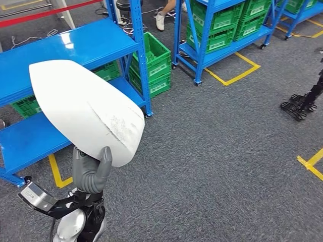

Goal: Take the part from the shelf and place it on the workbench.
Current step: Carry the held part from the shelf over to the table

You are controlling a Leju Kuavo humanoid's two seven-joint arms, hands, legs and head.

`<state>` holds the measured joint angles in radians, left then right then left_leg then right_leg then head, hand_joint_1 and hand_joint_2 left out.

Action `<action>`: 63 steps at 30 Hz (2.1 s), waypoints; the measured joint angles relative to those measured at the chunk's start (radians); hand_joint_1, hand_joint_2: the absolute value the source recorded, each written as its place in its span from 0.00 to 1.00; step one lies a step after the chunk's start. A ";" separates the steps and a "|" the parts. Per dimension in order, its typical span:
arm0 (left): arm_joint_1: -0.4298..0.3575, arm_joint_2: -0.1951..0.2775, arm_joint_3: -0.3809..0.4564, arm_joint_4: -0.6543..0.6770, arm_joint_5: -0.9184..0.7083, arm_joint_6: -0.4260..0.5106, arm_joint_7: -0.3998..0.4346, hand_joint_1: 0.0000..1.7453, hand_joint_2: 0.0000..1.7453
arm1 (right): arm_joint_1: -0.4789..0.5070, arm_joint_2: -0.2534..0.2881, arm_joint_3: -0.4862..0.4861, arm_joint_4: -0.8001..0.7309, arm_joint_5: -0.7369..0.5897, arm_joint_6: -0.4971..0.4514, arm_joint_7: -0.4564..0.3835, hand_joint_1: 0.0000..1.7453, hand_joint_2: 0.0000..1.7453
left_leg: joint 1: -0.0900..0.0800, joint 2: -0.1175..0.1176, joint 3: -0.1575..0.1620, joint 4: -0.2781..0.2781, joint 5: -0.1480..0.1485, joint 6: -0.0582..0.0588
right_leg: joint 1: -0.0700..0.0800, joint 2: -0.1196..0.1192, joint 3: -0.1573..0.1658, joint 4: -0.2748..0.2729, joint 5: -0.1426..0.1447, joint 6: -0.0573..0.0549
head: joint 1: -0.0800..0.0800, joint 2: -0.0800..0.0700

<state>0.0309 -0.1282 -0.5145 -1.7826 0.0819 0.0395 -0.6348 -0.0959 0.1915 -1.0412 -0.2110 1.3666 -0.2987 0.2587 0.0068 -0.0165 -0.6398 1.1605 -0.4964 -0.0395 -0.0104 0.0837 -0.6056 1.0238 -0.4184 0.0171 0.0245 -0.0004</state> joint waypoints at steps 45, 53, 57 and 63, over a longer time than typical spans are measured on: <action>0.004 -0.020 0.005 -0.002 0.008 -0.019 -0.021 1.00 1.00 | -0.001 -0.033 -0.028 -0.003 -0.018 -0.063 -0.044 0.00 1.00 | 0.005 0.065 0.077 -0.155 0.034 0.043 | -0.003 -0.089 -0.113 0.204 -0.070 0.055 | 0.014 0.000; 0.000 -0.027 0.006 -0.002 0.012 -0.023 -0.021 1.00 1.00 | -0.004 -0.033 -0.028 -0.004 -0.022 -0.049 -0.056 0.00 1.00 | -0.003 0.097 0.085 -0.138 0.006 0.006 | 0.006 -0.104 -0.013 0.010 -0.007 0.008 | 0.010 0.000; 0.001 -0.027 0.006 -0.001 0.013 -0.023 -0.021 1.00 1.00 | -0.007 -0.033 -0.028 -0.004 -0.023 -0.047 -0.055 0.00 1.00 | 0.000 0.027 -0.021 0.076 -0.098 -0.001 | 0.000 -0.057 -0.014 0.008 -0.004 -0.004 | 0.004 0.000; 0.001 -0.025 0.007 0.000 0.013 -0.026 -0.021 1.00 1.00 | -0.005 -0.033 -0.028 -0.004 -0.022 -0.034 -0.048 0.00 1.00 | 0.009 -0.042 0.044 -0.096 0.033 0.005 | -0.003 0.024 -0.020 0.013 0.000 0.012 | 0.002 0.000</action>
<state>0.0319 -0.1534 -0.5077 -1.7828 0.0951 0.0135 -0.6554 -0.1012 0.1583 -1.0693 -0.2153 1.3444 -0.3330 0.2106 0.0162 -0.0585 -0.5956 1.0640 -0.4638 -0.0350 -0.0134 0.1079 -0.6258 1.0370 -0.4179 0.0293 0.0267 -0.0004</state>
